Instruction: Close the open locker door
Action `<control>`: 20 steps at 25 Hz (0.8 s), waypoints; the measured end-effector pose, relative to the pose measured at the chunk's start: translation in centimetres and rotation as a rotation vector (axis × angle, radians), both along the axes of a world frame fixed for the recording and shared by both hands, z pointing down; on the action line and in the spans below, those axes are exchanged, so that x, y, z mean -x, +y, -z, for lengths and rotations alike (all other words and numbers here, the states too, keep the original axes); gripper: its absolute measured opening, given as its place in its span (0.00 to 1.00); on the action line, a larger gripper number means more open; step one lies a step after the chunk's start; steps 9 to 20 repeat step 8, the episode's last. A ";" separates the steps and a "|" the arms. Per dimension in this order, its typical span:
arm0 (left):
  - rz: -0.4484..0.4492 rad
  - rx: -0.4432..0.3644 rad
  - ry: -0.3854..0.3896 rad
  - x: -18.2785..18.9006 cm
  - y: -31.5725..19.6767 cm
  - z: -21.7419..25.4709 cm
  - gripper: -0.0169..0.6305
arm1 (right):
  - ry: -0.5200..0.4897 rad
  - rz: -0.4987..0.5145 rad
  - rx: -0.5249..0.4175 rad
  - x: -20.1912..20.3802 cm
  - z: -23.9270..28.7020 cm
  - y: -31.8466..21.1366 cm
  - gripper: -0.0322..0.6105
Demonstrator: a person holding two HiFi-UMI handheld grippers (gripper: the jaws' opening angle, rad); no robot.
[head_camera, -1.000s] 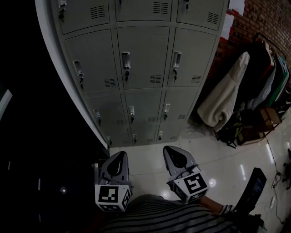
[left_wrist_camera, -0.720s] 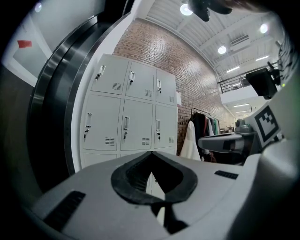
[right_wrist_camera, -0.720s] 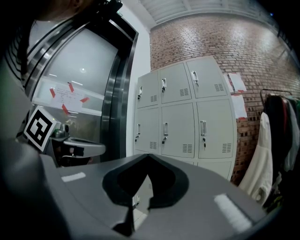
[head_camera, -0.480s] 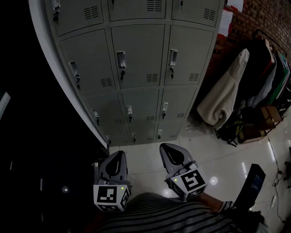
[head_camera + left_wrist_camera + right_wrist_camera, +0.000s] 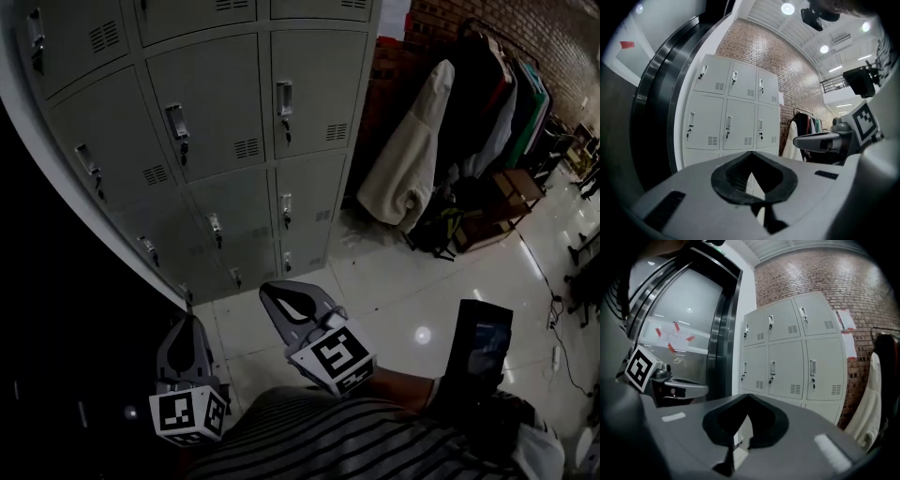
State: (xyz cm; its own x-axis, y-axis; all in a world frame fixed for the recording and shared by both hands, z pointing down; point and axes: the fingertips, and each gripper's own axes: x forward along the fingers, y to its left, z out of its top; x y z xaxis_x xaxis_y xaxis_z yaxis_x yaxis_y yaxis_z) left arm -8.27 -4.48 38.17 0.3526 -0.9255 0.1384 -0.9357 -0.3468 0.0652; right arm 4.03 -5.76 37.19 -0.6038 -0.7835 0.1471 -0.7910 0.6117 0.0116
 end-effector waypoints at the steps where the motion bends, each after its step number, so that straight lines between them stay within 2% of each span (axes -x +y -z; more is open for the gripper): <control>1: -0.001 0.000 0.001 0.1 0.0 0.0 0.03 | 0.003 0.002 0.001 0.1 -0.1 0.0 0.05; 20: 0.000 0.002 0.002 0.8 -0.1 0.1 0.03 | 0.008 0.011 0.006 1.1 0.2 -0.1 0.05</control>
